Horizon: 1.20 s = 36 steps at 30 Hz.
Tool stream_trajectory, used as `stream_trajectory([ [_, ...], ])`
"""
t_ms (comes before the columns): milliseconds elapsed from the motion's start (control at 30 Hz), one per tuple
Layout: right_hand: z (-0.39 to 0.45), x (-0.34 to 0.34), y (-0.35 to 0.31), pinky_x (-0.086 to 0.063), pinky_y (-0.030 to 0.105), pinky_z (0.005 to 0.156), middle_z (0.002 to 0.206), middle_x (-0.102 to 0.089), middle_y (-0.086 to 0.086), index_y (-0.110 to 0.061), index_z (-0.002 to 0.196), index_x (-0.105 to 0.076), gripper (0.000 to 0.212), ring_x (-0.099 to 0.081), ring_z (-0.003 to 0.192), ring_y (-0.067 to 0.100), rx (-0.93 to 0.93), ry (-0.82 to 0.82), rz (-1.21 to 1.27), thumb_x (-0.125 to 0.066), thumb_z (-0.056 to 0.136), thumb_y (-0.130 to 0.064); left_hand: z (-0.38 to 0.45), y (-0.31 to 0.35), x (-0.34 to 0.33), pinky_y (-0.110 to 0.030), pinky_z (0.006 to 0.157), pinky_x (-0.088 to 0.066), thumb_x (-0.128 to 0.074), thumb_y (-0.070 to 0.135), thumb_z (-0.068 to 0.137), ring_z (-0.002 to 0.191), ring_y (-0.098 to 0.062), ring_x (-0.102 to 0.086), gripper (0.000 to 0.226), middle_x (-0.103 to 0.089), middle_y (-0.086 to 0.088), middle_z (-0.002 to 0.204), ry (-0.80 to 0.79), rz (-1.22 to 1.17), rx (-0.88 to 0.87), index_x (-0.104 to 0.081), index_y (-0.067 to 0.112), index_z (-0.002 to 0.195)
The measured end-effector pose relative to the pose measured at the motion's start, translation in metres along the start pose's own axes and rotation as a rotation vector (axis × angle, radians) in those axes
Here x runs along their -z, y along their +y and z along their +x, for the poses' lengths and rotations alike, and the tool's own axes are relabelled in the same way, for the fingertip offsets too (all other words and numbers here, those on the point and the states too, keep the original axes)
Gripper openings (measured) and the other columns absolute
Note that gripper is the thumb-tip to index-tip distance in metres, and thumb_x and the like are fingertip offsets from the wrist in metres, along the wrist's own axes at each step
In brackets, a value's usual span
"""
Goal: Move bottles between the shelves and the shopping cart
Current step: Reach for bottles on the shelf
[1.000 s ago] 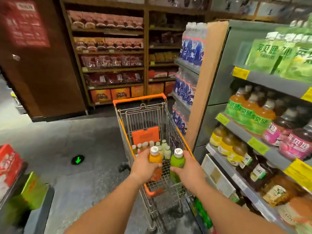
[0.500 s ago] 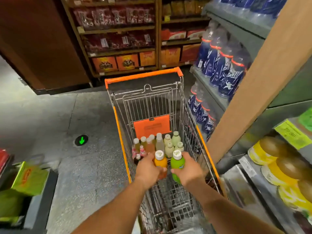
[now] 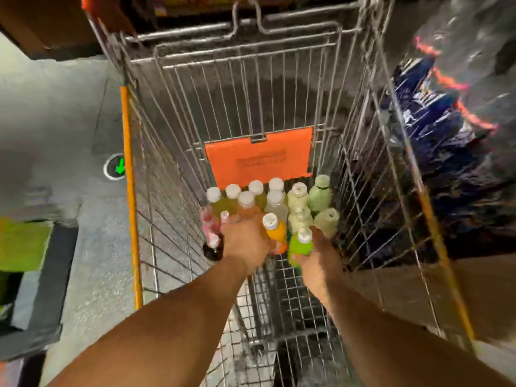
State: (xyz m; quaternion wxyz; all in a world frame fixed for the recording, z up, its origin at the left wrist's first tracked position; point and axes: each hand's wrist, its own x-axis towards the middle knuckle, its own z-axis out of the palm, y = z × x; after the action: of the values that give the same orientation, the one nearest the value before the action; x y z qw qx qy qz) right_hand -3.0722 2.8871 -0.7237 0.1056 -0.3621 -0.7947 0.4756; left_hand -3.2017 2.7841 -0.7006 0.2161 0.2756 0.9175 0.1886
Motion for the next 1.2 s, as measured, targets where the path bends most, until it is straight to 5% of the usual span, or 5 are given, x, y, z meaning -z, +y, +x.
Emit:
stream_trajectory([
  [67, 0.014, -0.014, 0.013, -0.045, 0.032, 0.066, 0.078, -0.067, 0.000, -0.025, 0.080, -0.072, 0.032, -0.058, 0.074, 0.021, -0.072, 0.008, 0.102, -0.047, 0.098, -0.029, 0.014, -0.004, -0.015, -0.035, 0.083, -0.041, -0.044, 0.042, 0.061, 0.104, -0.031, -0.057, 0.050, -0.070, -0.005, 0.101, 0.002, 0.106, -0.026, -0.069, 0.028, 0.102],
  [133, 0.023, -0.019, 0.017, -0.047, 0.030, 0.069, 0.088, -0.064, 0.002, -0.022, 0.095, -0.066, 0.010, -0.056, 0.083, 0.023, 0.003, -0.056, -0.197, -0.057, 0.093, -0.021, 0.020, -0.010, -0.030, -0.036, 0.084, -0.035, -0.053, 0.045, 0.067, 0.107, -0.030, -0.055, 0.042, -0.069, -0.001, 0.104, 0.013, 0.200, -0.040, -0.068, 0.030, 0.103],
  [200, 0.034, -0.027, 0.030, -0.046, 0.029, 0.074, 0.097, -0.060, 0.000, -0.020, 0.107, -0.060, 0.028, -0.057, 0.089, 0.022, -0.016, -0.110, -0.402, -0.069, 0.082, -0.015, 0.022, -0.017, -0.040, -0.037, 0.083, -0.032, -0.057, 0.045, 0.070, 0.104, -0.030, -0.055, 0.034, -0.070, 0.000, 0.101, 0.040, 0.236, -0.035, -0.069, 0.031, 0.098],
  [700, 0.035, -0.037, 0.022, -0.045, 0.029, 0.080, 0.114, -0.055, 0.009, -0.016, 0.123, -0.050, 0.053, -0.056, 0.100, 0.027, -0.172, -0.094, -0.280, -0.076, 0.077, -0.019, 0.023, -0.024, -0.041, -0.047, 0.095, -0.024, -0.065, 0.045, 0.078, 0.116, -0.027, -0.047, 0.032, -0.069, 0.004, 0.104, -0.081, 0.468, -0.031, -0.063, 0.027, 0.105],
  [1200, -0.123, 0.058, -0.142, -0.050, 0.039, 0.092, 0.121, -0.056, 0.008, -0.018, 0.125, -0.053, 0.050, -0.057, 0.109, 0.027, -0.173, 0.057, -0.404, -0.071, 0.081, -0.034, -0.119, 0.006, 0.130, -0.045, 0.095, -0.036, -0.063, 0.052, 0.072, 0.116, -0.028, -0.049, 0.050, -0.062, 0.001, 0.119, 0.005, 0.409, -0.275, -0.059, 0.028, 0.115],
])
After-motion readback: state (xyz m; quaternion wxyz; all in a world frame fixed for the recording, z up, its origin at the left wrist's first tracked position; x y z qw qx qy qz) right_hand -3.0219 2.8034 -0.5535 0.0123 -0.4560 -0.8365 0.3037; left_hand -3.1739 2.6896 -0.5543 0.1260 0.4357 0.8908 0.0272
